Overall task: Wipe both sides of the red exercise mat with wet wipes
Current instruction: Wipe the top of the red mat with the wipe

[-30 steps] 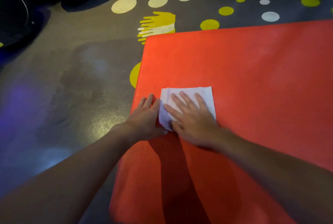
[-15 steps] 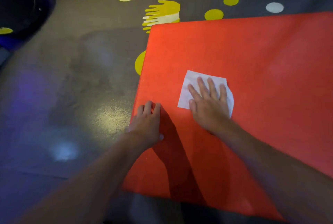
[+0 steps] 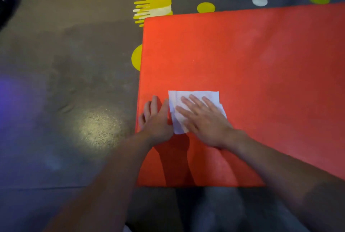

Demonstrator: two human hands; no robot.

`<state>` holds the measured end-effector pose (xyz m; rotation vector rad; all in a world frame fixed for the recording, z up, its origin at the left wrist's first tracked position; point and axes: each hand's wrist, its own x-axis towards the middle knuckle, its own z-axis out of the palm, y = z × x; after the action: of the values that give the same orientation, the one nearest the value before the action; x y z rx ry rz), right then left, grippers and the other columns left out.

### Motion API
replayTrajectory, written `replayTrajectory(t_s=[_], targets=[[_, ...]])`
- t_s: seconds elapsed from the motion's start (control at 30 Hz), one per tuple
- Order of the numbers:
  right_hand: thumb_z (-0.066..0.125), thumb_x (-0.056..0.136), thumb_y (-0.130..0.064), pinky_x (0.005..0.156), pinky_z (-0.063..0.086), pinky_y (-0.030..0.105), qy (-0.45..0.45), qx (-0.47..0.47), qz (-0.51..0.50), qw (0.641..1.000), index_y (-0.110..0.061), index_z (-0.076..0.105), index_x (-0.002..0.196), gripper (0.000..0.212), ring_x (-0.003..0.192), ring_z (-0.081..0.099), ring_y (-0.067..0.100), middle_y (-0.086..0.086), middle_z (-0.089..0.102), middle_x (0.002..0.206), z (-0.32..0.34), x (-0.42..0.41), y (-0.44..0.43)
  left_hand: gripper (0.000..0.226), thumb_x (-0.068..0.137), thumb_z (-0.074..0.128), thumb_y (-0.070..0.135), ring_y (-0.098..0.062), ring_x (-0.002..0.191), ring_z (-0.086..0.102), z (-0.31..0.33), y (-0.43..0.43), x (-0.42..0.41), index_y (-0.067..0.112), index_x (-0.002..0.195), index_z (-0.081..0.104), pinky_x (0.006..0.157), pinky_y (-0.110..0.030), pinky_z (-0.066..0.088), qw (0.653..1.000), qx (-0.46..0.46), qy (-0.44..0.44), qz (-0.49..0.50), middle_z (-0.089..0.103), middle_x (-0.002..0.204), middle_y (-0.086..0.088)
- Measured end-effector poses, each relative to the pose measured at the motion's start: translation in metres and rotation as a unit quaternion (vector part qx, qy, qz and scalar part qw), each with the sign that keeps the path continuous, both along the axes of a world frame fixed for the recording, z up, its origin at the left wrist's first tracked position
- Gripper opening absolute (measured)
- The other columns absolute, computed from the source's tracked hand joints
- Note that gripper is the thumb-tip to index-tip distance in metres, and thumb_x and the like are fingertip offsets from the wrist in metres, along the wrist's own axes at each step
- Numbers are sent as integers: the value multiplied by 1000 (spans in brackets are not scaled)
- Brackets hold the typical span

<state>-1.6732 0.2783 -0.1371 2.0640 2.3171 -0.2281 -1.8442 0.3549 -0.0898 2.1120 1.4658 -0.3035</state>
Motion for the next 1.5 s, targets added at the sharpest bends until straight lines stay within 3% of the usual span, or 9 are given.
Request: replayTrajectory(t_s=[0.13,0.33,0.47,0.63,0.77,0.93,1.07,1.37,1.5], targets=[[5,92,-47,121,-4,52,-5,-12,-227,974,-31,14,157,68,153,0,25,2,5,166,3,-3,2,88,81,57,16,-14,150,-13,-9,-5,-7,37,155,15,118,-41,2,999,9,-49,14,-13,164,6],[21,95,-43,120,7,50,5,-18,-21,1000,-31,31,154,60,151,16,24,2,21,164,9,-16,-19,70,87,49,18,-12,151,-8,-6,0,-8,34,152,29,118,-40,3,994,-6,-100,44,-4,165,7],[19,93,-43,120,-1,55,3,-13,-241,970,-27,21,156,65,152,5,28,6,9,165,3,-44,-22,71,88,49,12,-11,150,-8,-10,1,-13,35,152,30,117,-37,3,994,6,-106,33,-4,165,8],[37,92,-43,117,22,56,10,7,3,1000,-20,43,147,61,146,31,30,9,35,157,3,-58,-62,68,90,49,14,-10,150,-8,-12,1,-17,36,152,30,116,-35,3,993,13,-117,26,-3,165,9],[29,96,-42,119,12,58,-5,12,-239,971,-21,34,153,61,150,18,31,8,22,162,2,-49,-73,72,87,50,12,-12,150,-9,-12,0,-16,34,152,29,117,-36,3,993,15,-118,19,-3,165,7],[33,96,-44,118,17,57,-2,10,-18,1000,-22,35,152,60,149,23,30,9,24,162,2,-64,-96,66,89,50,10,-14,151,-4,-9,1,-16,30,150,35,118,-37,5,990,9,-140,34,3,165,6],[33,93,-42,117,13,62,-4,-1,-216,976,-16,33,153,65,149,19,35,13,23,162,5,-76,-97,57,88,46,4,-17,151,8,-10,9,-26,20,143,50,120,-33,10,980,-2,-196,44,18,163,0],[41,92,-41,119,12,60,27,7,-178,984,-16,36,151,64,149,18,36,16,25,161,8,-109,-100,51,82,44,27,-29,129,45,-2,8,-57,11,125,65,113,-29,28,960,29,-210,181,48,140,-8],[38,94,-42,118,18,58,35,6,18,999,-20,37,151,61,149,22,31,11,27,161,4,-127,-102,48,87,45,28,-27,133,43,7,7,-55,7,125,65,116,-29,26,964,5,-201,176,47,143,-10]])
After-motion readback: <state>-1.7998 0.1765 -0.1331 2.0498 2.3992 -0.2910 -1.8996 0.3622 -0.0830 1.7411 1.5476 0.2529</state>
